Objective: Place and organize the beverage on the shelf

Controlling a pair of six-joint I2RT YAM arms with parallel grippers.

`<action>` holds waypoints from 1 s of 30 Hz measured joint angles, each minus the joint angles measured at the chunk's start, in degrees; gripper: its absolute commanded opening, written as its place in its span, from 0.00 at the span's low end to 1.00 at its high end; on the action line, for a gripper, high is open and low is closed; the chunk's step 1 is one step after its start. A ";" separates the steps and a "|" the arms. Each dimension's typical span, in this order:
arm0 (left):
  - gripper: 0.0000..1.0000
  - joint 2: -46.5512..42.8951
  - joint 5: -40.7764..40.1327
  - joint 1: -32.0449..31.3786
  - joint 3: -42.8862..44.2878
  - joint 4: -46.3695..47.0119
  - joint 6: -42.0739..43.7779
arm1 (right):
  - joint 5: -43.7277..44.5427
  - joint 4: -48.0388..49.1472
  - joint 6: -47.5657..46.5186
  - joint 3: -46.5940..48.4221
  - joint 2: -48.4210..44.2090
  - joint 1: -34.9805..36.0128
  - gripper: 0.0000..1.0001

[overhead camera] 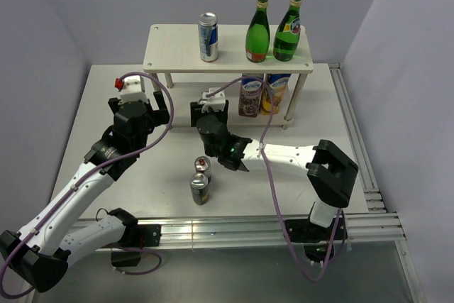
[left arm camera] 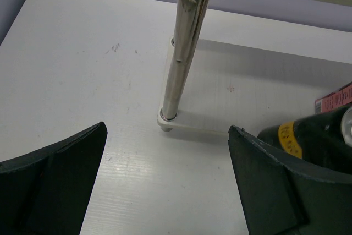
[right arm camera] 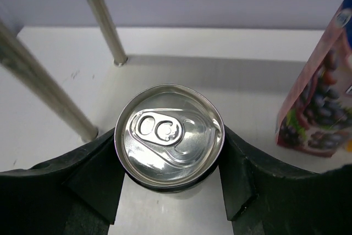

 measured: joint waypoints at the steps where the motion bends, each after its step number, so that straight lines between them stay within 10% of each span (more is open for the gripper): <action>1: 0.99 0.00 0.00 0.00 0.00 0.00 0.00 | 0.15 1.40 -0.92 0.42 0.26 -0.85 0.00; 30: 0.99 0.00 -0.57 0.39 0.00 0.00 -0.02 | -2.27 10.08 -1.55 6.45 11.47 -10.27 0.00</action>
